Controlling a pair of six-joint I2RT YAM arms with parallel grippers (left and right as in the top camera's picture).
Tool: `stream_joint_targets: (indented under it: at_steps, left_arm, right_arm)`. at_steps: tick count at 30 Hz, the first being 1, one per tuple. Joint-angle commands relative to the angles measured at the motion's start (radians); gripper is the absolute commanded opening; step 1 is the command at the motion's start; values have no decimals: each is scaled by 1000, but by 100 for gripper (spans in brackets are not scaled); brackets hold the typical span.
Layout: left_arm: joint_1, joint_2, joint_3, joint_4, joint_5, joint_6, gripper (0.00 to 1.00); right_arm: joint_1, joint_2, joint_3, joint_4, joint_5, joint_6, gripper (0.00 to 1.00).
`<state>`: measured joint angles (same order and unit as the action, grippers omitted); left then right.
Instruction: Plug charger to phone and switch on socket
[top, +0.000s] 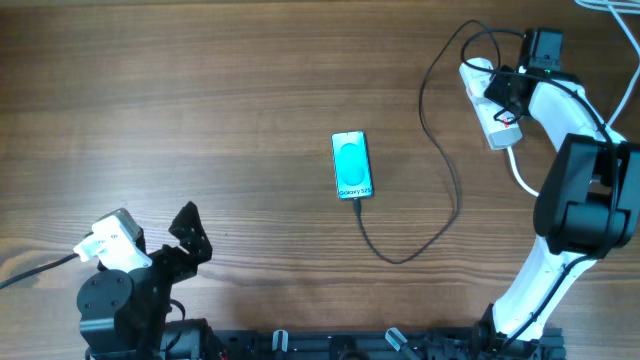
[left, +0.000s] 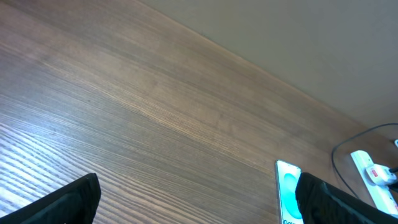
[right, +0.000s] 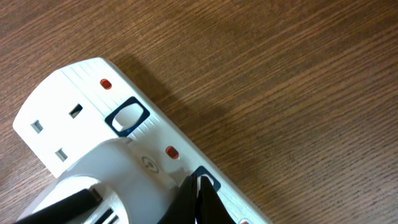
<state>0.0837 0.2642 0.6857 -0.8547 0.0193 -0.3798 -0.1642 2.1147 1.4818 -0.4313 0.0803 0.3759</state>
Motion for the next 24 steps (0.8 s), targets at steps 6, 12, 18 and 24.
stream_joint_targets:
  at_steps: [6, 12, 18, 24]
  left_arm:
    - [5, -8, -5, -4, -13, 13, 100]
    - [5, -8, -5, -4, -14, 13, 100]
    - [5, -8, -5, -4, -13, 13, 100]
    - [5, -8, -5, -28, -13, 13, 100]
  right_arm:
    - [24, 53, 8, -18, -26, -10, 4]
    - [33, 53, 8, -48, -29, -13, 4]
    - [78, 55, 6, -49, -24, -35, 5]
    - [77, 52, 5, -103, 95, -34, 4]
